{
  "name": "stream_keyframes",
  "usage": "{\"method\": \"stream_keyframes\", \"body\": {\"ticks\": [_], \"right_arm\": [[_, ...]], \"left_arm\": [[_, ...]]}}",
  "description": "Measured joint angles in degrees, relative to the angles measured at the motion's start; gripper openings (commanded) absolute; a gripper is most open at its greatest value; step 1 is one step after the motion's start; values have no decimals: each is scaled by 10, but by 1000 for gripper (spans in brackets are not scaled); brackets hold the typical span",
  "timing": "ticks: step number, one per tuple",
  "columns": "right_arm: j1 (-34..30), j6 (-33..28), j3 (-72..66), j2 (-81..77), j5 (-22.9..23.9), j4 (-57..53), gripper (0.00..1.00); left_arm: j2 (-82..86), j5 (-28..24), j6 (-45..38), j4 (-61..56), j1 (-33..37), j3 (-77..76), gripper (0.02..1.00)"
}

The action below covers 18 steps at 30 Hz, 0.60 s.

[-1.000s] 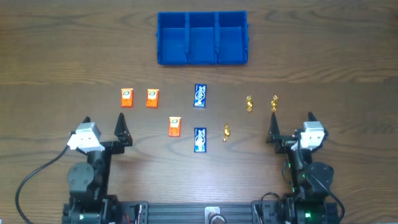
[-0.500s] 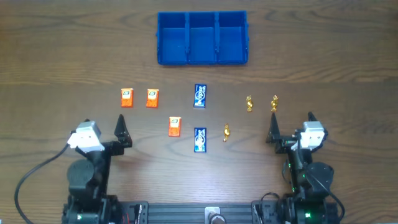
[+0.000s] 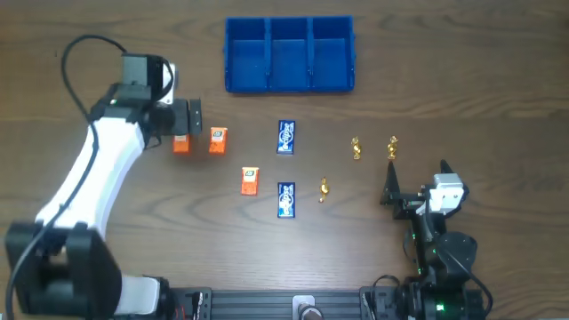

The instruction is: Sort Candies Into Trays

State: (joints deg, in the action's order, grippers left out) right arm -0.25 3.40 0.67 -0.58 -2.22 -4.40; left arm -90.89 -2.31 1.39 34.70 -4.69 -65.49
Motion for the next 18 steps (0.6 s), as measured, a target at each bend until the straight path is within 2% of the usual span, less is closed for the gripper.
{"method": "stream_keyframes", "body": {"ticks": [5,10,18], "right_arm": [[0,0,0,0,0,0,998],[0,0,0,0,0,0,998],[0,0,0,0,0,0,998]], "left_arm": [[-84,-24,-2,10,15,0,996],[-145,-32,-6,10,23,0,952],[-164,-34,-14,-5,32,0,838]]}}
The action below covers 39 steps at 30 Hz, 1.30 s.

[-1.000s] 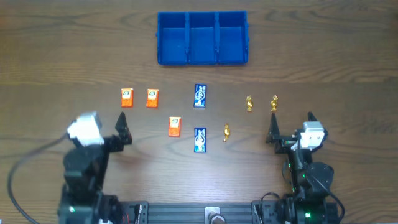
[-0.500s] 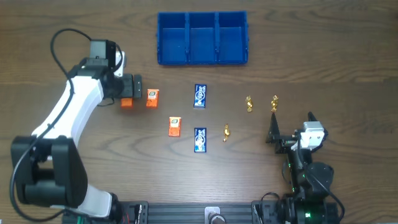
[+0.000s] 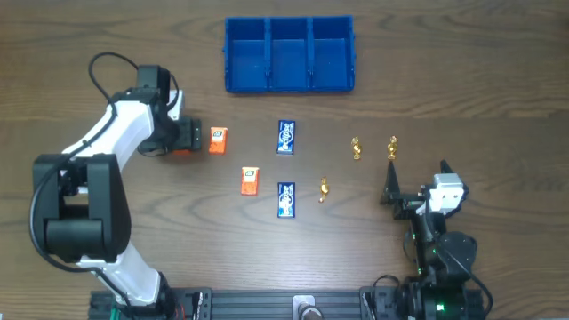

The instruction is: Sort Candies Into Trays

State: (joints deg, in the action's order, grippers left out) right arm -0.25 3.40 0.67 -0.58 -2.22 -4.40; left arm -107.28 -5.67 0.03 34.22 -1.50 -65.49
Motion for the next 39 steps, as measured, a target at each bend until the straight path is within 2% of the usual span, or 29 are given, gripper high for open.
{"method": "stream_keyframes", "body": {"ticks": [3,9,15,24,27,30,34,39], "right_arm": [[0,0,0,0,0,0,998],[0,0,0,0,0,0,998],[0,0,0,0,0,0,996],[0,0,0,0,0,0,998],[0,0,0,0,0,0,998],[0,0,0,0,0,0,998],[0,0,0,0,0,0,998],[0,0,0,0,0,0,998]], "left_arm": [[-3,0,-1,-2,0,0,798],[-11,3,0,-7,0,0,459],[-11,4,1,-7,0,0,327],[19,0,27,-10,-11,0,340],[111,9,56,3,-58,-43,338],[145,44,90,20,-125,-193,340],[66,83,117,44,-188,-370,338],[-118,103,153,68,-215,-465,340]]}}
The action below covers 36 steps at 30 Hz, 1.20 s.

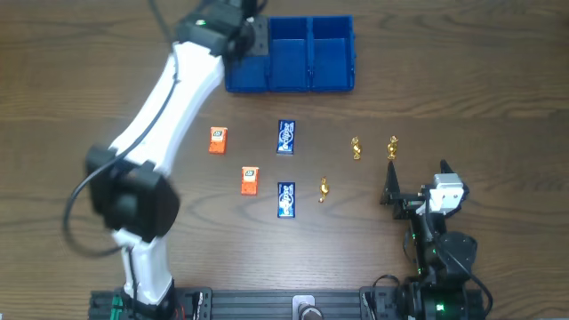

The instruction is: Sort Candies Into Trays

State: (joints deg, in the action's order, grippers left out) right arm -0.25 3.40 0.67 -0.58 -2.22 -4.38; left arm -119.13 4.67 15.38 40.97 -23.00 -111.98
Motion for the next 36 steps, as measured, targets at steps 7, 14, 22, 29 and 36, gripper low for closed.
{"method": "stream_keyframes", "body": {"ticks": [7,14,22,29,36], "right_arm": [[0,0,0,0,0,0,998],[0,0,0,0,0,0,998],[0,0,0,0,0,0,998],[0,0,0,1,0,0,998],[0,0,0,1,0,0,998]], "left_arm": [[-90,-7,23,-6,16,-2,358],[-90,-7,24,-14,24,-3,869],[131,13,25,-25,23,136,904],[378,17,29,-63,18,431,888],[286,0,29,-172,18,614,873]]}}
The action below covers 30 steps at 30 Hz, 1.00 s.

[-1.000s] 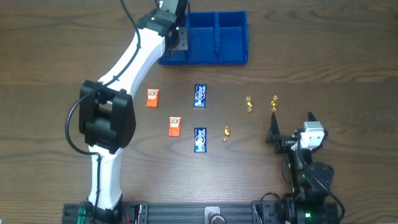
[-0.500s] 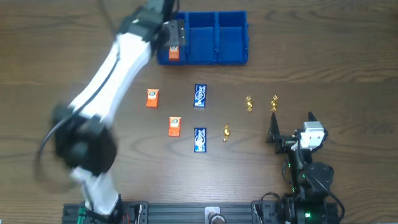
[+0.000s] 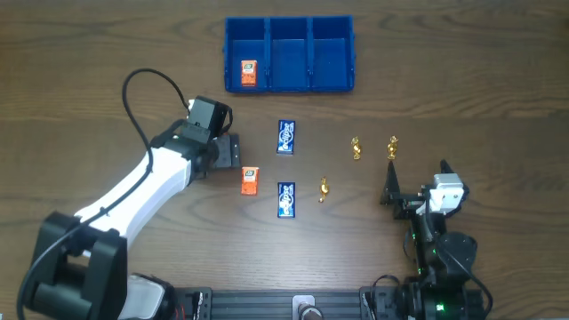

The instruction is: Sort Candies Into Trays

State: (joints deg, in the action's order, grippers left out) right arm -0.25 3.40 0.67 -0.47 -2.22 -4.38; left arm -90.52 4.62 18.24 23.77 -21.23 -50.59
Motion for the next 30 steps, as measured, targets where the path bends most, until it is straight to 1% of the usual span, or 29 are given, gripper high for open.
{"method": "stream_keyframes", "body": {"ticks": [8,10,11,15,18,19,20,23,30], "right_arm": [[0,0,0,0,0,0,998],[0,0,0,0,0,0,998],[0,0,0,0,0,0,998],[0,0,0,0,0,0,998],[0,0,0,0,0,0,998],[0,0,0,0,0,0,998],[0,0,0,0,0,0,998],[0,0,0,0,0,0,998],[0,0,0,0,0,0,998]], "left_arm": [[-64,0,-1,-64,0,0,853],[-73,0,-1,-76,1,0,831],[-77,0,-1,-76,2,0,805],[-91,0,-3,-78,7,0,649],[-91,0,-4,-78,13,0,483],[-91,-1,-2,-78,15,0,435],[-91,-1,-5,-78,17,0,406],[-91,-2,-3,-78,17,0,356],[-91,-9,-2,-76,17,-3,321]]}}
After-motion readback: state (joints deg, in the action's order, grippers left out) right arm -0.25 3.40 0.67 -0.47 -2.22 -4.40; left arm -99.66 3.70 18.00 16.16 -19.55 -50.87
